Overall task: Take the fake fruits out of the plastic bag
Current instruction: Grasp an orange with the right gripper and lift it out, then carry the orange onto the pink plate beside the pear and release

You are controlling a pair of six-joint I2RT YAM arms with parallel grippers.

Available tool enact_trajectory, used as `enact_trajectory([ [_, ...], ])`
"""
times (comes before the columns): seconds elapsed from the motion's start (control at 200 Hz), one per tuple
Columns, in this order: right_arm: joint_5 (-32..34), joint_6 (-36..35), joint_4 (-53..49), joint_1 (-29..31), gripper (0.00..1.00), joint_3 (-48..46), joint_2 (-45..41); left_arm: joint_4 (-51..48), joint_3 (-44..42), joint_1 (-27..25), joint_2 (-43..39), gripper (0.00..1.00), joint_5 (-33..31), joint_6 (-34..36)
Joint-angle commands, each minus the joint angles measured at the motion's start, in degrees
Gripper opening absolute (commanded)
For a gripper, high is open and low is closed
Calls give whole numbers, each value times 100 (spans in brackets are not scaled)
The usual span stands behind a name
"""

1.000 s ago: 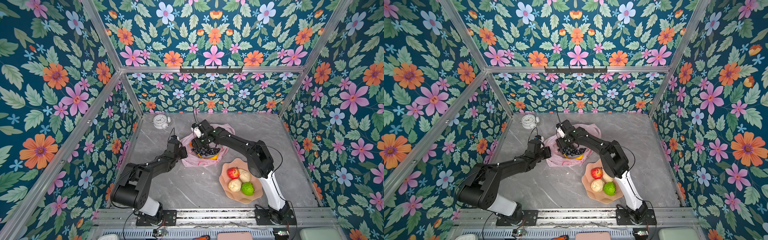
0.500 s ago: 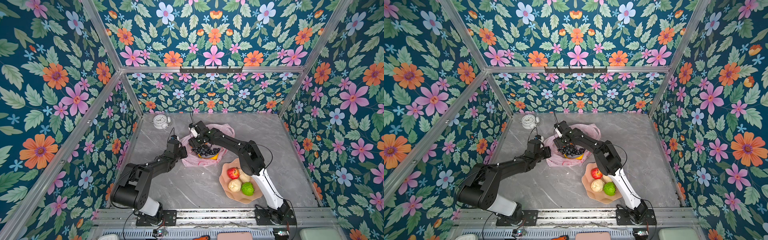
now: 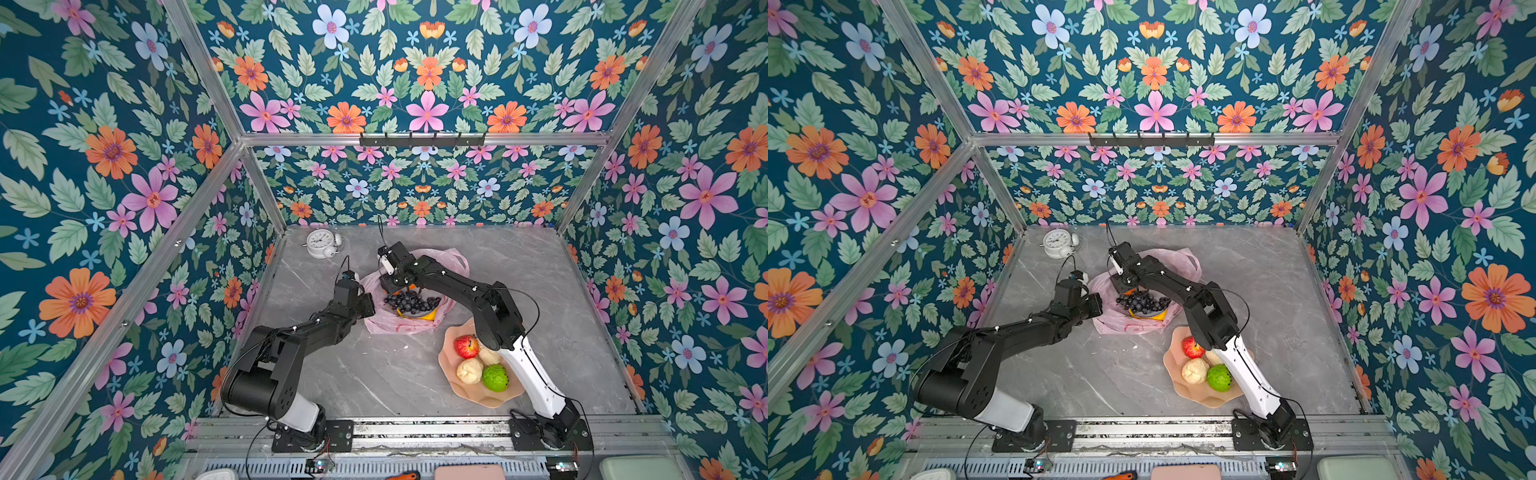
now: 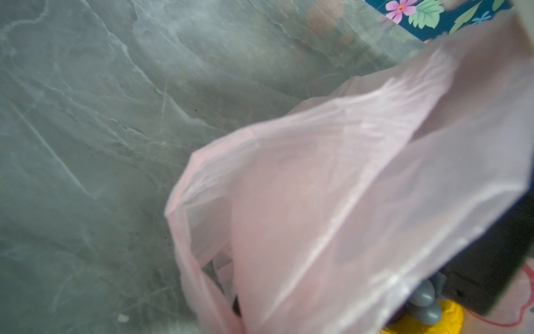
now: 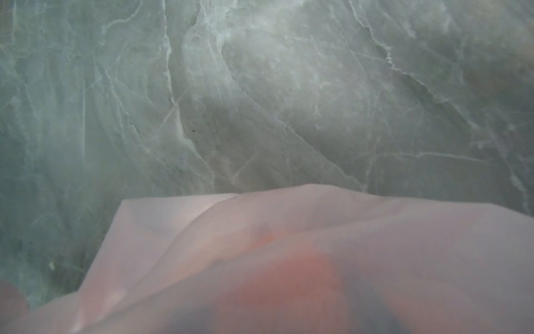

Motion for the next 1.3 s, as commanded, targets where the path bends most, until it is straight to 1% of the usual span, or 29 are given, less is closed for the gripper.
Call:
enact_trajectory([
  [0.0, 97, 86, 82, 2, 58, -193, -205, 20, 19, 4, 2, 2, -72, -34],
  [0.105, 131, 120, 211, -3, 58, -442, -393, 10, 31, 1, 33, 2, -64, -32],
  [0.425, -73, 422, 272, -3, 55, -898, -871, -25, 78, 4, 92, 2, -10, 21],
  [0.77, -72, 635, 355, 0, 55, -1885, -1838, -78, 69, -4, 28, 2, -81, 47],
  [1.015, 80, 938, 370, -7, 54, -2772, -2782, -106, 88, -3, 38, 2, -2, 67],
  [1.295, -59, 1598, 268, 6, 53, -4571, -4503, -113, 94, -7, 23, 2, -11, 83],
])
